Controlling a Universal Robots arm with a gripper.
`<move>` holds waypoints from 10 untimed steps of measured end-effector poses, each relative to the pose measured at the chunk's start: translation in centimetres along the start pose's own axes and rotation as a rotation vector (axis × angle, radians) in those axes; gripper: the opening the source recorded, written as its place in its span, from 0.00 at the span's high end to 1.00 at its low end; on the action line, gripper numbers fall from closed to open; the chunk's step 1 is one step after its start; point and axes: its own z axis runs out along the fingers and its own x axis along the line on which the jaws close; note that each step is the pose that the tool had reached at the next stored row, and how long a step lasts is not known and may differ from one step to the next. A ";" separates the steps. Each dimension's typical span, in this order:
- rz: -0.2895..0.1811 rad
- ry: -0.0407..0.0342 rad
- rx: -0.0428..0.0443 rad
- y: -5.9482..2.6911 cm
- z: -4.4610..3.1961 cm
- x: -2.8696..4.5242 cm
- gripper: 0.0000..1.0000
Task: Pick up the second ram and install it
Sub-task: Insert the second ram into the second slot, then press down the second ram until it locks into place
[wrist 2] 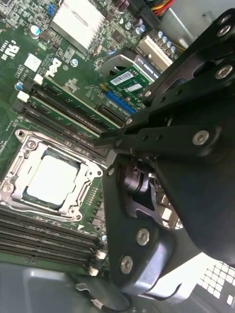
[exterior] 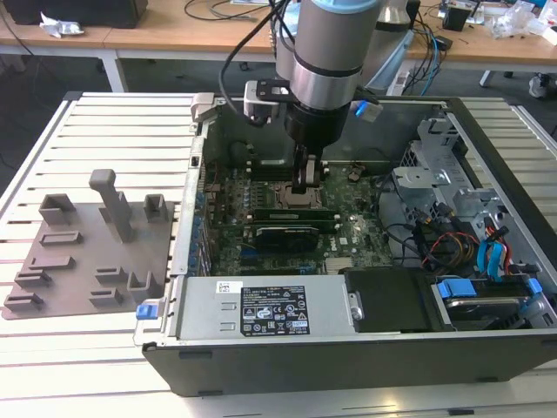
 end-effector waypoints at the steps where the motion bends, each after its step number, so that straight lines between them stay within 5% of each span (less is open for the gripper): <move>1: 0.000 0.0000 0.0001 0.00 -0.05 -0.01 0.89; 5: 0.000 0.0001 -0.0001 -0.03 -0.24 0.00 0.89; 10: 0.001 0.0009 -0.0123 -4.38 0.10 0.59 0.89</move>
